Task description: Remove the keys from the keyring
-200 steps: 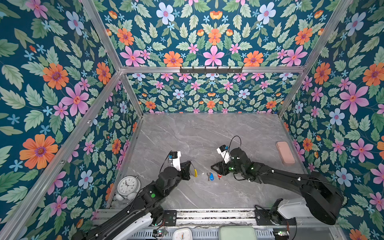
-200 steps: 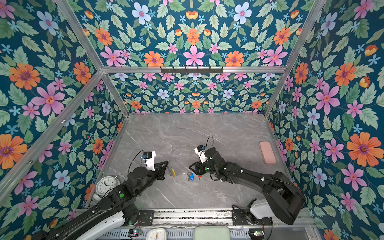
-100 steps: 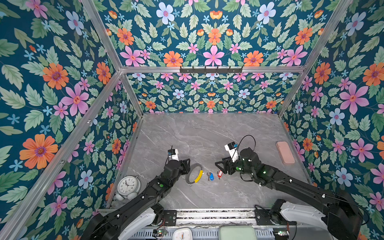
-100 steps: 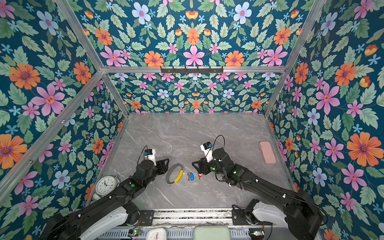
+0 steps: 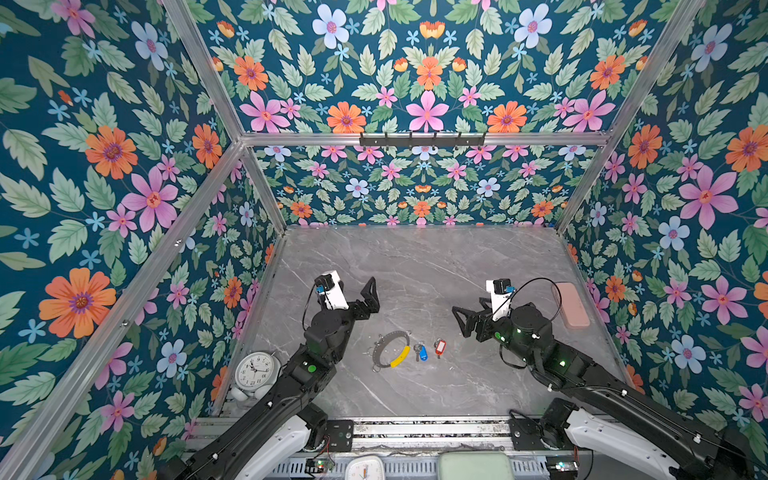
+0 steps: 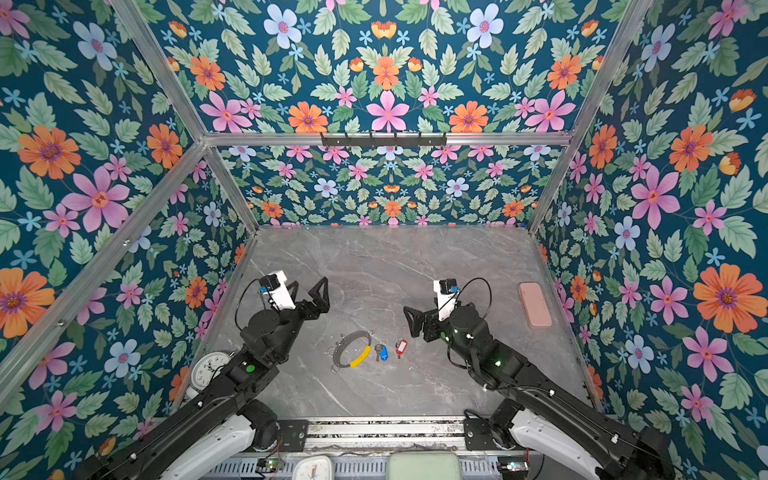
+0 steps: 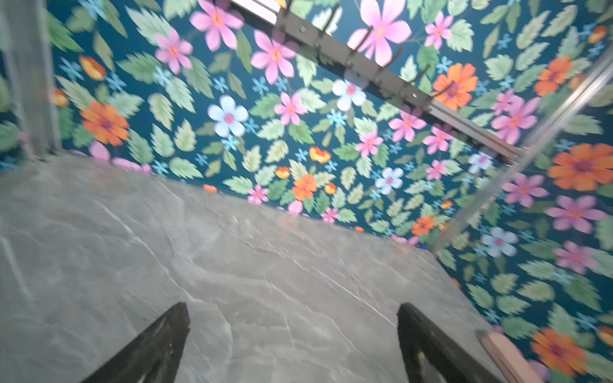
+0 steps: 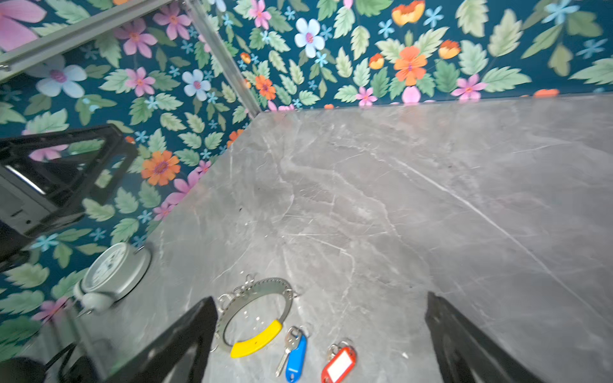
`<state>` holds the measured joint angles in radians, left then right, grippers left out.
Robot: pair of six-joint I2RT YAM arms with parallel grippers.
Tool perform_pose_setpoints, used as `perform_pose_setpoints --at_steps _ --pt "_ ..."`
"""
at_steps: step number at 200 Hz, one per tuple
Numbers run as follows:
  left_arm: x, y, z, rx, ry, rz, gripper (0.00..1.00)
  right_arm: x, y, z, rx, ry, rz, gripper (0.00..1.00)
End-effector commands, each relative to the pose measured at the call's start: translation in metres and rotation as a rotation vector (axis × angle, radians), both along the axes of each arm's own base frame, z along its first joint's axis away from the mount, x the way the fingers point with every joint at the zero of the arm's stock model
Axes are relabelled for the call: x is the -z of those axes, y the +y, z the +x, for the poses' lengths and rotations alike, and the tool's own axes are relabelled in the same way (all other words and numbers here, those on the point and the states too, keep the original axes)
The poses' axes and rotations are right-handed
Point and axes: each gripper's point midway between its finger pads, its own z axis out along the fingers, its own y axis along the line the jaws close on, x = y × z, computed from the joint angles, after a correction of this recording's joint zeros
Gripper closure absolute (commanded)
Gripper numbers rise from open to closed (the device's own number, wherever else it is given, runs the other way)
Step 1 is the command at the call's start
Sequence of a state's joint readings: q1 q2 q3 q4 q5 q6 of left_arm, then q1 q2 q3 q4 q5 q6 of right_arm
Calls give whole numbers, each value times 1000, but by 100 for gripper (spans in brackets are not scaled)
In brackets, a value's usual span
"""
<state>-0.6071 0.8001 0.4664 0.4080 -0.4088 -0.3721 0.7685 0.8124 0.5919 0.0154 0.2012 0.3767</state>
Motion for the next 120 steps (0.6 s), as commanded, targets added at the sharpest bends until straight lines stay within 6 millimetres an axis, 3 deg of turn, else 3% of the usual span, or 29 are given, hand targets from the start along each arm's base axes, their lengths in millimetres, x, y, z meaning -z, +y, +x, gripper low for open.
perform_pose_setpoints --at_steps 1,36,66,95,103,120 --pt "-12 32 11 -204 -65 146 0 -8 -35 16 198 -64 -69 1" --pt "13 62 37 -333 -37 277 0 -16 -84 32 422 -87 -59 1" --pt "46 103 53 -408 44 362 0 -16 -119 37 552 -113 -73 1" --pt "101 146 74 -456 292 348 0 -14 -128 37 563 -144 -59 1" --pt "117 148 78 -442 339 363 0 -15 -129 37 562 -159 -66 1" --pt "129 147 81 -429 326 399 0 -11 -130 38 566 -155 -90 1"
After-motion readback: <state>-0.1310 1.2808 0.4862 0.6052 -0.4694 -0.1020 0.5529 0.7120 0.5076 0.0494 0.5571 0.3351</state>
